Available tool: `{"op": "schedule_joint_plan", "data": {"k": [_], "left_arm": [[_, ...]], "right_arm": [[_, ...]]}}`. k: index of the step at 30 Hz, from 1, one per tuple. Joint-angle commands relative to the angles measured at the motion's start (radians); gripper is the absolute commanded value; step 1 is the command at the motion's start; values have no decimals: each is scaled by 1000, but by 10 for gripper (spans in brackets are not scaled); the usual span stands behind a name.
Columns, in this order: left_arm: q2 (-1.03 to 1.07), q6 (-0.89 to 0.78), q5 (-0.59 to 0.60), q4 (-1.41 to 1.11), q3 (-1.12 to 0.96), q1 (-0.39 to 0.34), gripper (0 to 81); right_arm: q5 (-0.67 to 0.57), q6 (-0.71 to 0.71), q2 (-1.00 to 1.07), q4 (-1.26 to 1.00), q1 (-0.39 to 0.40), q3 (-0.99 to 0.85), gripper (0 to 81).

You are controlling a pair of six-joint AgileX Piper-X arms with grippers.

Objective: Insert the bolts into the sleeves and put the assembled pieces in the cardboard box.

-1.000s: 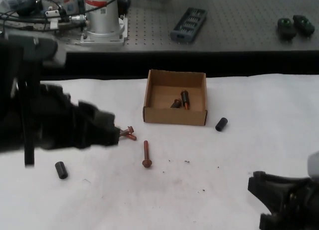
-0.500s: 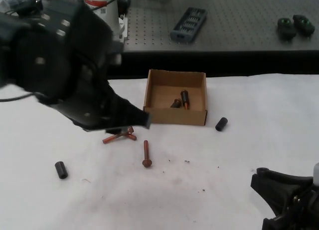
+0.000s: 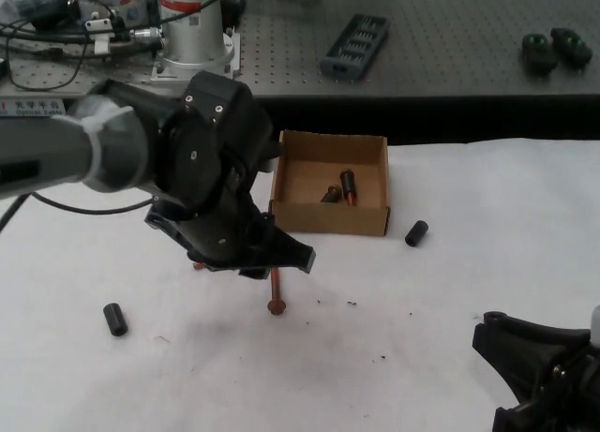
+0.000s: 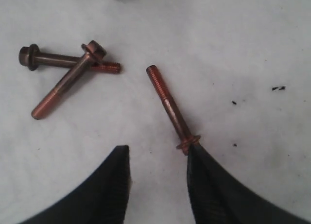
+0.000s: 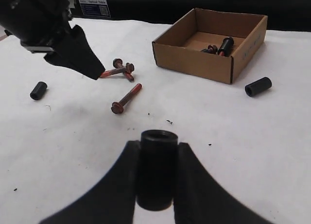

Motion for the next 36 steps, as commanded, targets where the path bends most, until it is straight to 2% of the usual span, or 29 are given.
{"op": "schedule_joint_plan", "data": {"k": [1, 23, 27, 31, 36], "left_arm": [[27, -53, 56, -56, -23, -4, 287], [223, -88, 75, -157, -23, -4, 278], [224, -65, 75, -142, -23, -4, 174], [224, 53, 83, -72, -23, -6, 5], [218, 304, 182, 48, -23, -6, 6]], "right_arm": [[13, 3, -12, -31, 3, -1, 73], [0, 25, -12, -31, 3, -1, 73], [0, 25, -12, -31, 3, -1, 73], [0, 25, -12, -31, 3, -1, 73], [0, 25, -12, -31, 3, -1, 73]]}}
